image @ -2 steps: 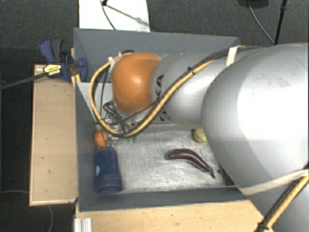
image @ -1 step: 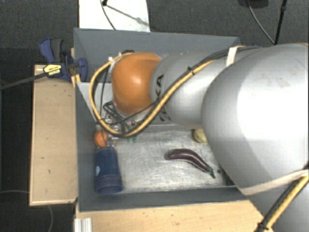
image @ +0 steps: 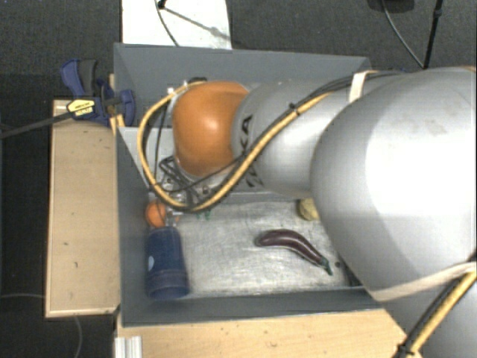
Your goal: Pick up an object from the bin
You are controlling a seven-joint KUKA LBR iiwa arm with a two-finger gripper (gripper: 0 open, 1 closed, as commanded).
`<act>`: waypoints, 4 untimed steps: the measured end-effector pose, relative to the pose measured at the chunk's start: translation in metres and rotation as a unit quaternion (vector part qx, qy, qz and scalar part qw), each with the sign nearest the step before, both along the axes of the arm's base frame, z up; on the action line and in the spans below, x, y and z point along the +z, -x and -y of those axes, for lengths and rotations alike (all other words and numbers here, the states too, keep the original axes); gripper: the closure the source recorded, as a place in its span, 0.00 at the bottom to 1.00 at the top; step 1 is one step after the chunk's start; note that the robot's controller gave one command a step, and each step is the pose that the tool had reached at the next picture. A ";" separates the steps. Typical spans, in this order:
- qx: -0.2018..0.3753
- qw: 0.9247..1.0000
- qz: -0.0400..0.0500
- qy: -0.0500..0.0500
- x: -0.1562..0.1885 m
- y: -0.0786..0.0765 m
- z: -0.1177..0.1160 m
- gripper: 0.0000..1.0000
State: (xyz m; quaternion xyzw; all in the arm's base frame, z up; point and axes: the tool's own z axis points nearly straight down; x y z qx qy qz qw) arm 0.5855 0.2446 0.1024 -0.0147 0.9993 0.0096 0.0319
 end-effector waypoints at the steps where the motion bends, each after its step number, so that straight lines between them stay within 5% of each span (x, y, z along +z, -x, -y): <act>1: 0.000 1.000 0.000 0.000 0.000 0.000 0.000 1.00; 4: -0.001 1.000 0.000 0.000 0.000 0.000 0.000 1.00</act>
Offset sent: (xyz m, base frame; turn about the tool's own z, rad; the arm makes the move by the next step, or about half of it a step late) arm -0.0110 0.0047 0.0418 -0.0389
